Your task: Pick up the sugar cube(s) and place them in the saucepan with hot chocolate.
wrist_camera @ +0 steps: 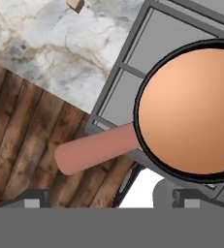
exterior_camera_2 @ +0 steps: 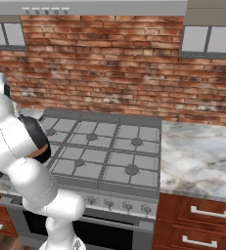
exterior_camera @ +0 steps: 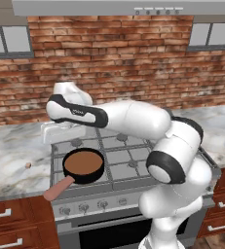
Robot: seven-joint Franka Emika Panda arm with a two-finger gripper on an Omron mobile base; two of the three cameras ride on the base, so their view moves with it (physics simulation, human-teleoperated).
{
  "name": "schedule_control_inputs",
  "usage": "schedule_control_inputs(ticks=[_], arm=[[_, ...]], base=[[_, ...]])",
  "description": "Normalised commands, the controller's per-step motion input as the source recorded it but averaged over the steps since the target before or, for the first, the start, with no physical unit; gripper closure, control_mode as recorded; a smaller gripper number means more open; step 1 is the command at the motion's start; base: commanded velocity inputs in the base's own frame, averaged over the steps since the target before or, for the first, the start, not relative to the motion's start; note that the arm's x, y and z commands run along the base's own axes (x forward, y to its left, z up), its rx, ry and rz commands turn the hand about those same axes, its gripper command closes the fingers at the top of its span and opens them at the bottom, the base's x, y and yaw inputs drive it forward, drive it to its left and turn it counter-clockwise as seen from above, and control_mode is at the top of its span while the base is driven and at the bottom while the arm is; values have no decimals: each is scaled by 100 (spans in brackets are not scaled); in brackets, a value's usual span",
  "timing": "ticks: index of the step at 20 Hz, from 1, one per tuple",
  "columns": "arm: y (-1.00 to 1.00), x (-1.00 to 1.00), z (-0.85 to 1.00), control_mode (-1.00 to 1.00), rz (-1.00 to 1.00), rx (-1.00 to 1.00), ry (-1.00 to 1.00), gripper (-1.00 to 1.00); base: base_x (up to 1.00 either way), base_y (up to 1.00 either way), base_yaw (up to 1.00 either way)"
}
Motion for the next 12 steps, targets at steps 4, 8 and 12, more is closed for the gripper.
schedule_control_inputs(ticks=[4, 8, 12], arm=[[25, 2, 0, -100, 0, 0, -1, -100], [25, 11, -2, -100, 0, 0, 0, -100], [31, 38, -16, -100, 0, 0, -2, -100]], base=[[0, 0, 0], [0, 0, 0], [0, 0, 0]])
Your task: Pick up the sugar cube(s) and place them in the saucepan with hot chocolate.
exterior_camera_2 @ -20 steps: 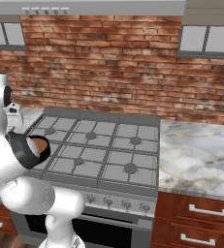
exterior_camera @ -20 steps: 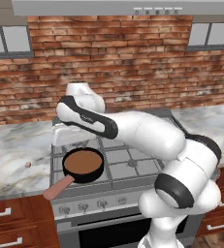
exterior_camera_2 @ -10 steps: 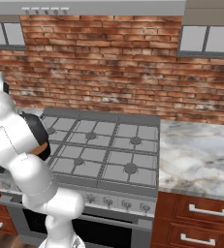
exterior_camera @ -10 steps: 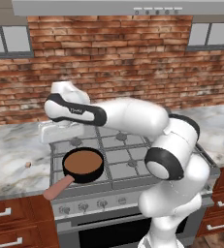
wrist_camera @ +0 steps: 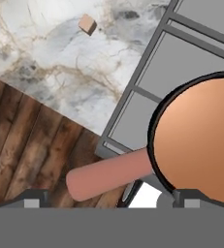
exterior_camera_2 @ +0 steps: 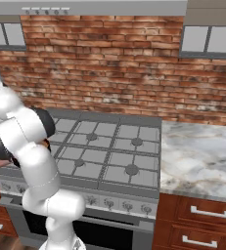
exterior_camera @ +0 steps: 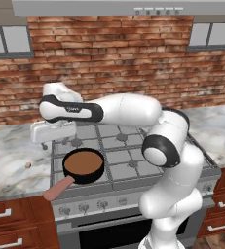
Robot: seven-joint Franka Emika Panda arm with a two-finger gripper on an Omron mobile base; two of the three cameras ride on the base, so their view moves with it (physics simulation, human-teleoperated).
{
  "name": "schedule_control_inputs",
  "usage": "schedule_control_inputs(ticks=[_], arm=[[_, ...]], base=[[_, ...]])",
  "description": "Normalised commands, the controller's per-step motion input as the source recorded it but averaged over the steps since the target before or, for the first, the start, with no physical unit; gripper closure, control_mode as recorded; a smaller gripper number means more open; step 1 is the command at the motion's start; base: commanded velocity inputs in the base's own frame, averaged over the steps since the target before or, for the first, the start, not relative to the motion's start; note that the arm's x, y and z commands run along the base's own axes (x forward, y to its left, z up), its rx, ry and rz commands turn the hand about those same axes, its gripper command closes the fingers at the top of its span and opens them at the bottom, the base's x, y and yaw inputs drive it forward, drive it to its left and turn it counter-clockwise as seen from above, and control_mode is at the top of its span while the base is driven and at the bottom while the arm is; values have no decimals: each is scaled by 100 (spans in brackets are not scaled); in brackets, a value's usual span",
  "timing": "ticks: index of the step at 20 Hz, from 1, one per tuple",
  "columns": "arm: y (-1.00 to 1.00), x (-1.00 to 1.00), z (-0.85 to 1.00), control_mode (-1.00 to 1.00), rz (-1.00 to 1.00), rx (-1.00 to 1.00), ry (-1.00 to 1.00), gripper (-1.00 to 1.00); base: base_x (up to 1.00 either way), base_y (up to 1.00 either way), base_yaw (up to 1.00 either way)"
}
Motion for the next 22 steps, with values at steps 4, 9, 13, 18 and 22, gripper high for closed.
schedule_control_inputs(ticks=[4, 9, 13, 18, 22], arm=[[28, 39, -25, -100, 0, 1, -15, -100], [22, 22, -19, -100, 0, 0, -16, -100], [3, 0, -5, -100, 0, 0, -12, -100], [10, 2, -39, -100, 0, 0, -6, -100], [13, 4, -51, -100, 0, 0, -4, -100]], base=[[0, 0, 0], [0, 0, 0], [0, 0, 0], [0, 0, 0], [0, 0, 0]])
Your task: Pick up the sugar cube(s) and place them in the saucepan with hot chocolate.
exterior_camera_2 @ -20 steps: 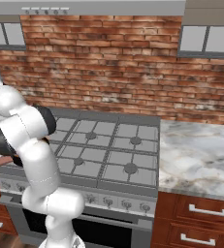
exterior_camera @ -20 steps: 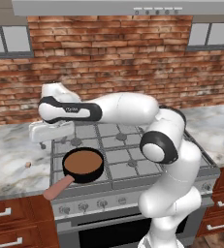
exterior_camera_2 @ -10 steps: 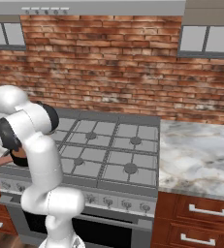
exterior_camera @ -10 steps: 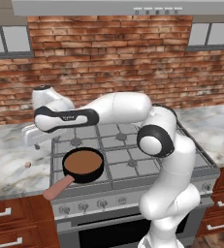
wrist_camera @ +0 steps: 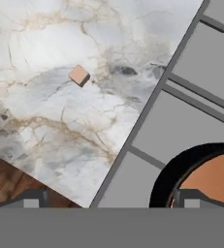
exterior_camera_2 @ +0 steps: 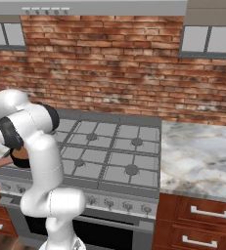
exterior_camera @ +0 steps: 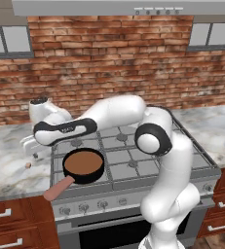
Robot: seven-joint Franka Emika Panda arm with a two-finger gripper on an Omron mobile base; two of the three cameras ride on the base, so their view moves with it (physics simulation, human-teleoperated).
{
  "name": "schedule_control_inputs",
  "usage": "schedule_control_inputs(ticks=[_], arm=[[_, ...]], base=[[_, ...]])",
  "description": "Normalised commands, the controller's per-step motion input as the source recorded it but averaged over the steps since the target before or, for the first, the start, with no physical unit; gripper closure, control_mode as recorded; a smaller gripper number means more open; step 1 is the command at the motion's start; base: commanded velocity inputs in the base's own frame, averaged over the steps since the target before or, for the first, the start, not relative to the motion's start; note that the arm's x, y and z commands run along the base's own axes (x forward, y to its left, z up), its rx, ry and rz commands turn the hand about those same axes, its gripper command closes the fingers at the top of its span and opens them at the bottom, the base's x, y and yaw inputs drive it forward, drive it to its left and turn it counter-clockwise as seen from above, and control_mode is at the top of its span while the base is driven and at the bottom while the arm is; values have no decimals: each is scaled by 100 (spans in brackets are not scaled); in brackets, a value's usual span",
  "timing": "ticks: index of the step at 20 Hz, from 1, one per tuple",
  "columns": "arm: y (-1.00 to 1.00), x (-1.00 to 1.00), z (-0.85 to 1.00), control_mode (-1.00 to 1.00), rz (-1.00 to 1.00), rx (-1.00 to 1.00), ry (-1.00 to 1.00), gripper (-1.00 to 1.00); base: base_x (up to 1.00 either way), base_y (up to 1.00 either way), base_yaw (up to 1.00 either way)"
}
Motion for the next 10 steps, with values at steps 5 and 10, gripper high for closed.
schedule_control_inputs(ticks=[5, 10], arm=[[20, 2, -42, -100, 0, 0, -2, -100], [26, 2, -16, -100, 0, 0, 0, -100]], base=[[0, 0, 0], [0, 0, 0]])
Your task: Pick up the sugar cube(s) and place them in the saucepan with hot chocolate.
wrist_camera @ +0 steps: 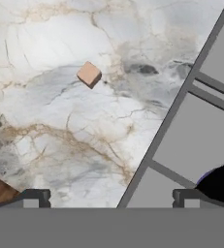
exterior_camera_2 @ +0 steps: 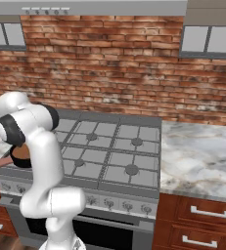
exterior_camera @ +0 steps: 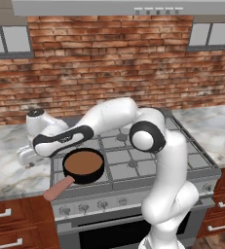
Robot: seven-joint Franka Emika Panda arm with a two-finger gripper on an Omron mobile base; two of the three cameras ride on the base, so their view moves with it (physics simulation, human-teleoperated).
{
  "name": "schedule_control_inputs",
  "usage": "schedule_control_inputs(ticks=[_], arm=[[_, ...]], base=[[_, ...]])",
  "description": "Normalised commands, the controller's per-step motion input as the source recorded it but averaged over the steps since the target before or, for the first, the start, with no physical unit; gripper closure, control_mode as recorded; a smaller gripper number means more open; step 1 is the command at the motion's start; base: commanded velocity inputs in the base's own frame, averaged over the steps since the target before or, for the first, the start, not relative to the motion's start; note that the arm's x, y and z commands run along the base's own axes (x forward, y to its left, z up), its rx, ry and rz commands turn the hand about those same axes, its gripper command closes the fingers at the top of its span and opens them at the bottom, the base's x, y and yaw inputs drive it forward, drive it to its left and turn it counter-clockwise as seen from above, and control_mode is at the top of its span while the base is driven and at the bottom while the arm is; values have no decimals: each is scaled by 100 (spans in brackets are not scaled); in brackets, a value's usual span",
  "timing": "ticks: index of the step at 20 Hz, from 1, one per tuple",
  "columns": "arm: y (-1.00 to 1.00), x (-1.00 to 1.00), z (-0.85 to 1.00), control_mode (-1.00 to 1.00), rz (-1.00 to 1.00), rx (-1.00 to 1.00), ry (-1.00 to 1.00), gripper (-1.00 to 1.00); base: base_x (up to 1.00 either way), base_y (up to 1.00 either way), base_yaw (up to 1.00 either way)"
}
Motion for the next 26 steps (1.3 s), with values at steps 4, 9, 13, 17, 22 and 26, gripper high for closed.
schedule_control_inputs(ticks=[4, 9, 13, 17, 22, 26], arm=[[28, 1, 0, -100, 6, 0, 12, -100], [22, 8, 0, -100, 15, -3, 21, -100], [9, 8, -6, -100, 15, -1, 8, -100], [3, 11, -14, -100, 12, 0, 0, -100], [4, 22, -16, -100, 9, 0, 0, -100], [13, 25, -22, -100, 7, 0, 0, -100]], base=[[0, 0, 0], [0, 0, 0], [0, 0, 0], [0, 0, 0], [0, 0, 0], [0, 0, 0]])
